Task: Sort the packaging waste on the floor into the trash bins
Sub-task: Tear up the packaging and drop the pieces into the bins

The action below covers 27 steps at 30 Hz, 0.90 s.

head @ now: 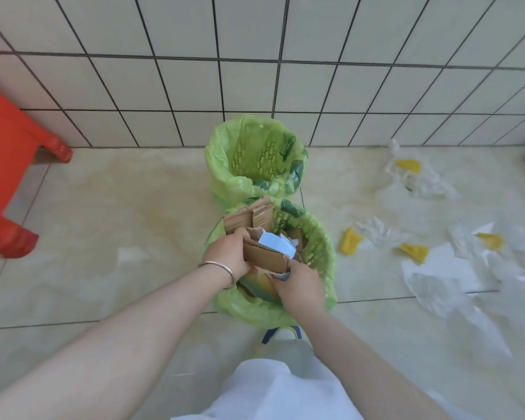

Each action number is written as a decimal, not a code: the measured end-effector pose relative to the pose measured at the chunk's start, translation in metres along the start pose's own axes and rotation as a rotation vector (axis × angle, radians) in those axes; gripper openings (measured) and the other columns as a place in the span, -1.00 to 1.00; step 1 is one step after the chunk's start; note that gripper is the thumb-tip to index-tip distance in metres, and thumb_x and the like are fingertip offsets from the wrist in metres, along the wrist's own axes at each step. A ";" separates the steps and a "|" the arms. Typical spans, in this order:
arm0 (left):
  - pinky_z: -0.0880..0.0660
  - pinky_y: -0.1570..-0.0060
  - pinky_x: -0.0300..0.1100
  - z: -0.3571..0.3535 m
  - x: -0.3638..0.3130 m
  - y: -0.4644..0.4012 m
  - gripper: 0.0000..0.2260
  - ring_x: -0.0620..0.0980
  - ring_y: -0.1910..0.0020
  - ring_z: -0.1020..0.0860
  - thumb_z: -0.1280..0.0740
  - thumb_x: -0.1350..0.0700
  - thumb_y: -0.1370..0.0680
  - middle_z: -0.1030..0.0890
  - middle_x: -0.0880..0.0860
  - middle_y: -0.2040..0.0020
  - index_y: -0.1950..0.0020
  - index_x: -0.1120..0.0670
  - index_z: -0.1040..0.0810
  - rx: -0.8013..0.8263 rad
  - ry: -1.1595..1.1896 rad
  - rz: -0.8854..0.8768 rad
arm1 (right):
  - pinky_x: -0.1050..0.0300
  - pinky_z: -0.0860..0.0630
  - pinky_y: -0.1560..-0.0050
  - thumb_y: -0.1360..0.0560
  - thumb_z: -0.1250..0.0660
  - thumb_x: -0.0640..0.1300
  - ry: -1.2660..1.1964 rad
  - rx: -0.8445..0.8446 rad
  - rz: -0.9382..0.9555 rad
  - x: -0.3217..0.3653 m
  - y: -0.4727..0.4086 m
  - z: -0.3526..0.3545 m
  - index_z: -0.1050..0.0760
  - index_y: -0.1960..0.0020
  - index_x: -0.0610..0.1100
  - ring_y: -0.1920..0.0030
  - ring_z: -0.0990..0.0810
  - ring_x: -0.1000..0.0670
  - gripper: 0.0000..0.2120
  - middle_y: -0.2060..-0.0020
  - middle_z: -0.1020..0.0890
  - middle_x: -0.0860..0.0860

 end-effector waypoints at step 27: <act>-0.47 -0.16 -0.09 -0.038 -0.235 -0.011 -0.68 0.06 -0.19 -0.50 -0.23 0.09 -0.48 -0.51 0.02 -0.22 -0.23 -0.03 -0.47 -0.047 -0.362 -0.402 | 0.16 -0.42 -0.09 -0.49 -0.19 -0.15 -0.387 -0.127 -0.337 -0.205 0.025 0.121 -0.45 -0.28 -0.09 -0.22 -0.49 -0.04 -0.64 -0.21 -0.53 -0.01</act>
Point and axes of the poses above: each hand's wrist, its own y-axis away from the middle knuckle, its own z-axis out of the back of the hand, x = y × z, the point moved 5 cm from there along -y, towards the middle knuckle
